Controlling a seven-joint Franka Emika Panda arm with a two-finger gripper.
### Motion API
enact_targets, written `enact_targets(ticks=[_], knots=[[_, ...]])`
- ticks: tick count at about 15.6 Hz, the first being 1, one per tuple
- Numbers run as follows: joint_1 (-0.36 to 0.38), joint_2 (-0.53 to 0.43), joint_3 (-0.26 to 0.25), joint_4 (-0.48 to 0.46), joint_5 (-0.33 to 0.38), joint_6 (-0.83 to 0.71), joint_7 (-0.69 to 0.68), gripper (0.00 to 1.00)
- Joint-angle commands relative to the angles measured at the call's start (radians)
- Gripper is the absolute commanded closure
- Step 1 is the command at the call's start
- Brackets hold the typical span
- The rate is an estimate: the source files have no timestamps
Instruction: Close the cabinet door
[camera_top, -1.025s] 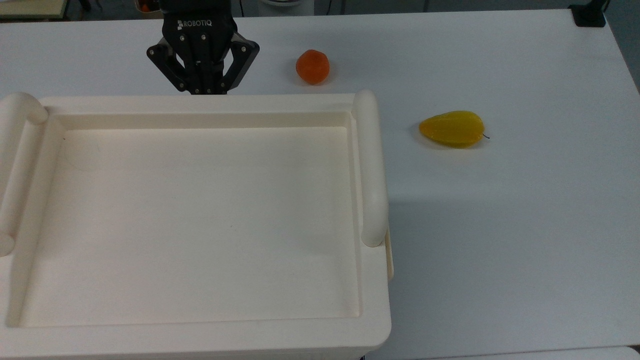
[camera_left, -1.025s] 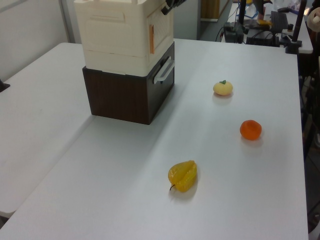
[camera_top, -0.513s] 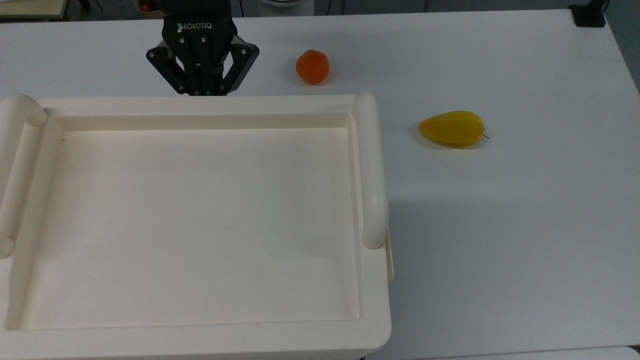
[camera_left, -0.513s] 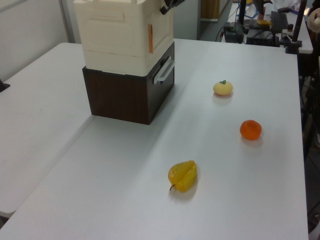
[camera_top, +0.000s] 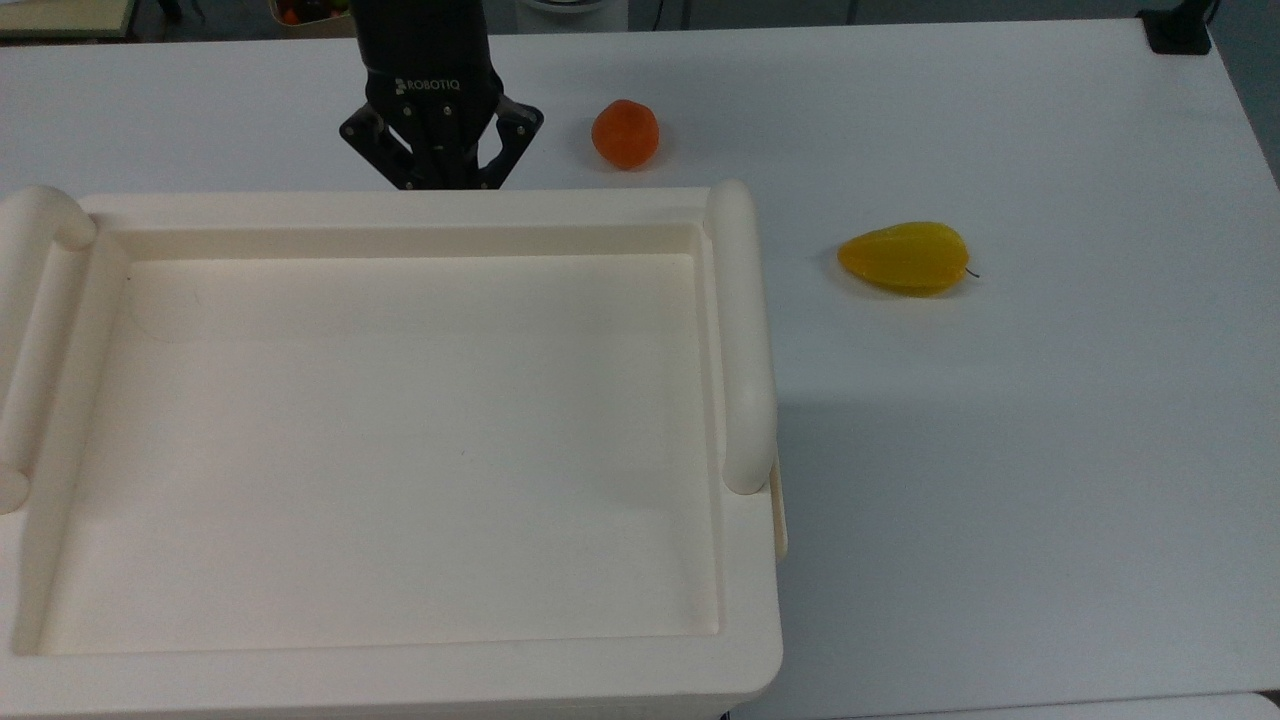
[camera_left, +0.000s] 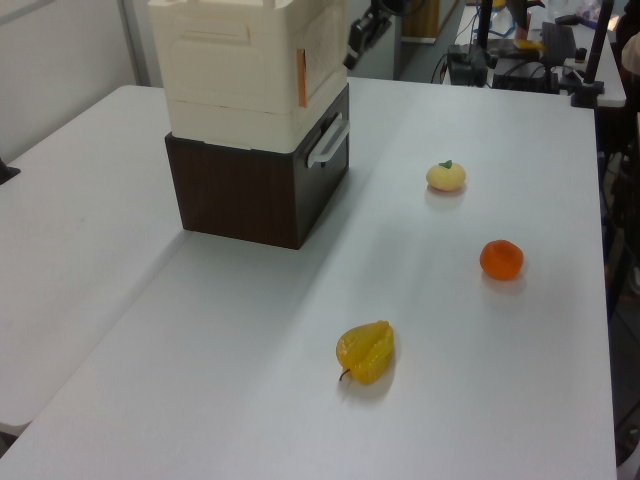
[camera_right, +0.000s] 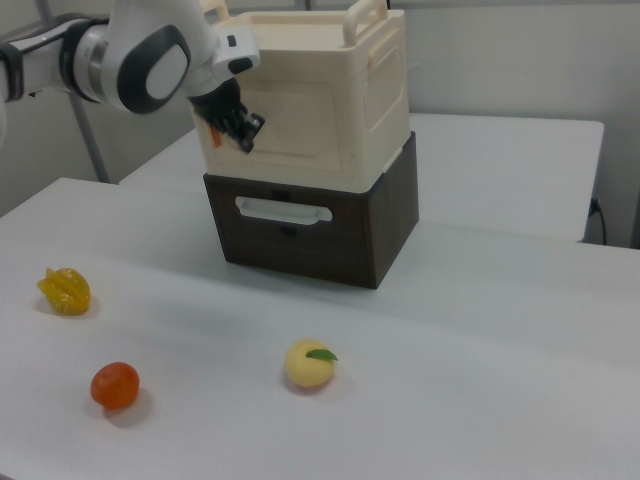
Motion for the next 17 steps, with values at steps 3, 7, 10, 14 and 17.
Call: enact_targets(ticks=[3, 7, 10, 14, 17], knots=[[0.076, -0.118, -0.004, -0.051, -0.154, -0.371, -0.034, 1.0], [0.096, -0.176, -0.011, -0.091, -0.156, -0.507, -0.08, 1.0], [0.096, -0.207, -0.015, -0.117, -0.157, -0.546, -0.079, 0.97], [0.085, -0.198, -0.015, -0.117, -0.157, -0.549, -0.067, 0.28], [0.084, -0.201, -0.015, -0.117, -0.188, -0.549, -0.065, 0.0]])
